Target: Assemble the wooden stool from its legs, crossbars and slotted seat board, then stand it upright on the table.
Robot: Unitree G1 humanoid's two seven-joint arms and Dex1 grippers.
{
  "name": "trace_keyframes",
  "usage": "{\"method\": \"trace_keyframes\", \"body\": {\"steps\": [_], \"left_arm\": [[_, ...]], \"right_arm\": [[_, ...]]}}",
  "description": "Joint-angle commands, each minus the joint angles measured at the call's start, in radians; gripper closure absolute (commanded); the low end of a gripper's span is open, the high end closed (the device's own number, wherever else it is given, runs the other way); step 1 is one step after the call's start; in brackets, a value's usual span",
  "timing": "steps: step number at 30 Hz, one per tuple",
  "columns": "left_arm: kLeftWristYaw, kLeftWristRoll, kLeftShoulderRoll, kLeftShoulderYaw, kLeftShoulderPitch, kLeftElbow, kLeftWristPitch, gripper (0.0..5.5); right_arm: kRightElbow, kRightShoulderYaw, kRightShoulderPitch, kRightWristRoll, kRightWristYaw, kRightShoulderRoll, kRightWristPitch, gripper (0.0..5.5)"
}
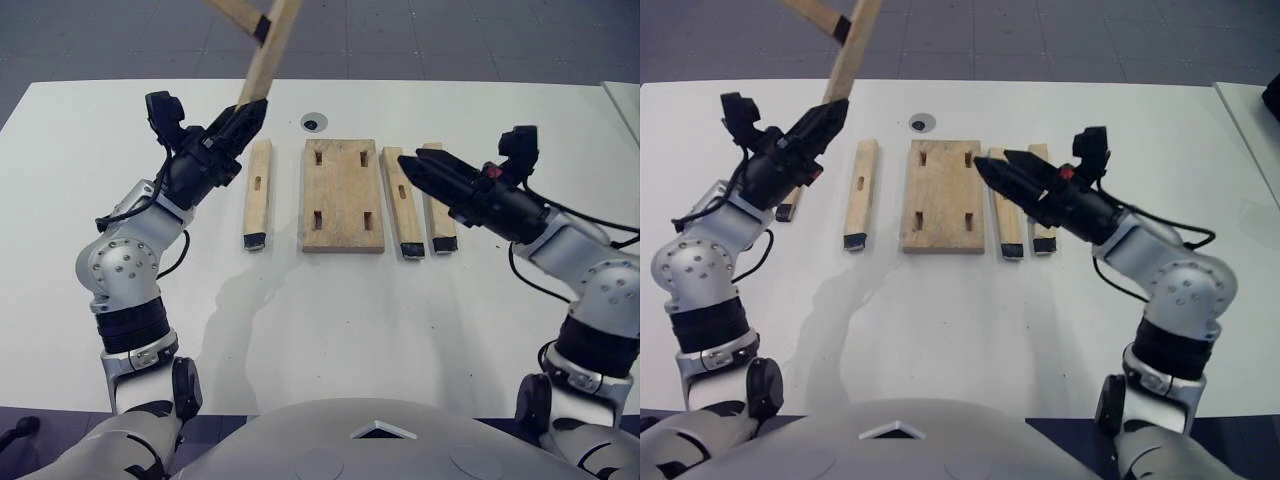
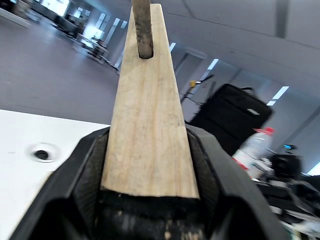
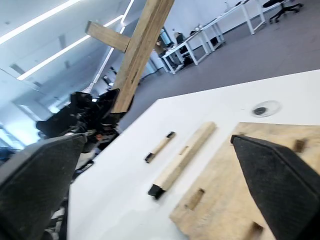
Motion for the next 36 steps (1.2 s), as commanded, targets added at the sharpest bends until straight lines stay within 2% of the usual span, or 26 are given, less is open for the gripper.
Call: {"method": "trace_keyframes", "body": {"steps": [1,8,17,36], "left_arm": [[-0.041,-0.201,0.041,-0.016,-0.029,-0.035,0.139,3.44],[-0.044,-0.340,0.067,-0.077,-0.022,-0.083,0.213,3.44],[-0.052,-0.388,0.100,-0.121,0.000,-0.108,0.212,3.44],[-0.084,-0.405,0.137,-0.141,0.009,-0.109,0.190,3.44]], "right_arm": [[0.116,0.005,-0.084,0.213,-0.056,-0.047,0.065,0.10],[0.147,0.116,-0.160,0.350,-0.170,-0.023,0.033,0.10],[0.137,0.219,-0.217,0.538,-0.259,-0.003,-0.048,0.10],[0.131,0.283,-0.266,0.516,-0.175,-0.100,-0.046,3.19]]}}
